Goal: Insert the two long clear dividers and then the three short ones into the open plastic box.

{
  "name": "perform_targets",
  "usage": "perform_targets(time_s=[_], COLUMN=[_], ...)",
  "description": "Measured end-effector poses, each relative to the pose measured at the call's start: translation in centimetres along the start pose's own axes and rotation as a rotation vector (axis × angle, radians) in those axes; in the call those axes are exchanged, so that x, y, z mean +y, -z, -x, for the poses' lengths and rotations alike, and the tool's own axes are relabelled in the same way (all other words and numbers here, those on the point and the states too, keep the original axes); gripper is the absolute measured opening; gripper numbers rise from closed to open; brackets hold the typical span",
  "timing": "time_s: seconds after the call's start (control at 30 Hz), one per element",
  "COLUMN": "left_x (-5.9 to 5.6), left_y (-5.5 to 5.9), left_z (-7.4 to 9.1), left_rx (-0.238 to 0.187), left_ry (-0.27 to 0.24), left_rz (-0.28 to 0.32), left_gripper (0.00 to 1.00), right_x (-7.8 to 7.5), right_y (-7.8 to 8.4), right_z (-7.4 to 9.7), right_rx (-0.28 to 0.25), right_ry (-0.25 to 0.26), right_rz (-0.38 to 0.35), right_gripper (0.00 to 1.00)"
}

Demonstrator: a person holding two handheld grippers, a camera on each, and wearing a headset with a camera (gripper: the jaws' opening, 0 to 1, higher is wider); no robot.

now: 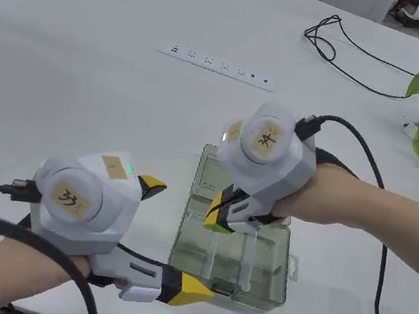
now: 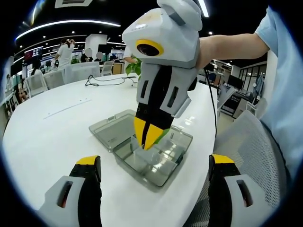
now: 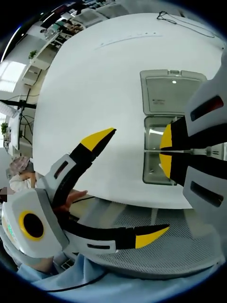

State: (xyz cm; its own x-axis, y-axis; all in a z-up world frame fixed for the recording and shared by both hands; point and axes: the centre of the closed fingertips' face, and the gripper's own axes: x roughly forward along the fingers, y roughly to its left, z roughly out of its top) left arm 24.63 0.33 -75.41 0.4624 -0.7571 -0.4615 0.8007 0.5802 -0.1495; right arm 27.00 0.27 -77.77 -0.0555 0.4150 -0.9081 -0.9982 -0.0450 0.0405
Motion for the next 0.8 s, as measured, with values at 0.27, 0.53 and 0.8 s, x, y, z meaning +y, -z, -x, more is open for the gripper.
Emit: perform_targets(time_s=[0.27,0.53,0.8], left_x=[-0.1,-0.1,0.0], left_y=[0.2,0.2,0.1], left_z=[0.1,0.1,0.1], left_rx=[0.000,0.002,0.008], left_ry=[0.000,0.000,0.000], left_rz=[0.009,0.009,0.006], left_gripper=[0.96,0.95,0.95], right_x=[-0.2,-0.3,-0.2], right_y=[0.0,0.4,0.8], right_z=[-0.6,-1.4,-2.6], right_rx=[-0.016,-0.010,0.015], right_ry=[0.012,0.015,0.011], right_rz=[-0.015,-0.027,-0.024], right_gripper=[0.02,0.02,0.02])
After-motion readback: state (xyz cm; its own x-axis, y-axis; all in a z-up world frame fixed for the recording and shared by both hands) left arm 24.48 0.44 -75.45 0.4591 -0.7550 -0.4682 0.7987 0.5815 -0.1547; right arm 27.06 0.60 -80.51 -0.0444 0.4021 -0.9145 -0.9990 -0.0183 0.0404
